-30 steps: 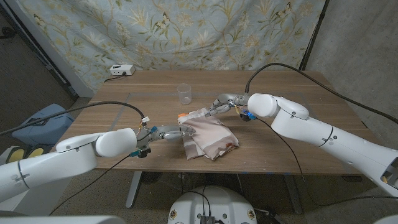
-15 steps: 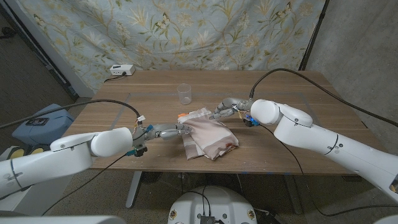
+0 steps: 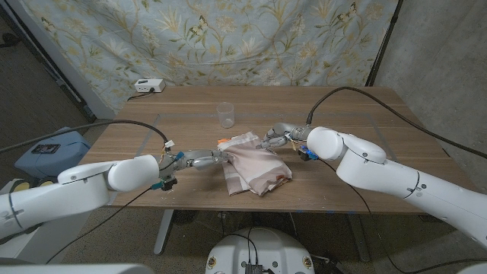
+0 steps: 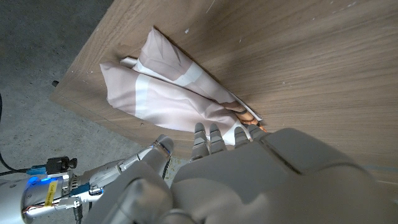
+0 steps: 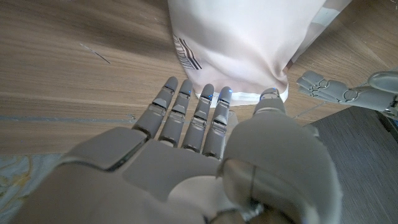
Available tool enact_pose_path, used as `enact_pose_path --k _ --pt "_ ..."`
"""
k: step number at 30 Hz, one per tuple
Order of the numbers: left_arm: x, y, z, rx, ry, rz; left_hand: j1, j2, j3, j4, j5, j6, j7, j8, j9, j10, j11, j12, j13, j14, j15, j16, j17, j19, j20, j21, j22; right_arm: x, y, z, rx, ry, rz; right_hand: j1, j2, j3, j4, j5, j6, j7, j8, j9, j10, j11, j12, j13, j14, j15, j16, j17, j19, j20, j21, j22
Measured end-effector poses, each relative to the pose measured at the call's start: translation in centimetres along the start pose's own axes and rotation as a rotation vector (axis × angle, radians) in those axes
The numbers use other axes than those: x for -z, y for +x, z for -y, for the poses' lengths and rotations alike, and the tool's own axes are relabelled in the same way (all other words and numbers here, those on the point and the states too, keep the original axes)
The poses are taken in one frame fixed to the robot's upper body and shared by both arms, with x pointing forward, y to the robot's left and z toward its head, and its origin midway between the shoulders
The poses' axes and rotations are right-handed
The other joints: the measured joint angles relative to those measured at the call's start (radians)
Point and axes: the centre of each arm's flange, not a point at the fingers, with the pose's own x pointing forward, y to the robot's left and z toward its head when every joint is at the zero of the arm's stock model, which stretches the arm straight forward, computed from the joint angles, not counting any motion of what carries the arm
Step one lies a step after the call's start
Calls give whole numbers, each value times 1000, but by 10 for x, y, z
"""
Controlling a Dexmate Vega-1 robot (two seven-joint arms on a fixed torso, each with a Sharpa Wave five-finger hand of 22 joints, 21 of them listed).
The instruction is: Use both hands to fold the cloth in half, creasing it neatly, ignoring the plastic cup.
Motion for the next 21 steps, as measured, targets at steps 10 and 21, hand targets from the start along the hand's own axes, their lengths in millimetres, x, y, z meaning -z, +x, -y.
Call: enact_pose_path --k 10,21 --pt "0 -1 1 -5 7 5 0 0 0 0 0 0 0 0 0 2 2 0 0 0 0 0 0 0 0 0 0 -6 -14 -14 24 -14 -31 -4 4 0 0 0 17 -2 5 0 34 -2 4 0 -5 5 0 -5 2 13 0 0" --pt "-2 -5 5 -7 22 7 0 0 0 0 0 0 0 0 0 2 2 0 0 0 0 0 0 0 0 0 0 -5 -24 -29 44 -26 -64 -13 13 0 0 -4 29 3 9 0 49 -7 8 0 0 11 0 -9 -2 16 0 0"
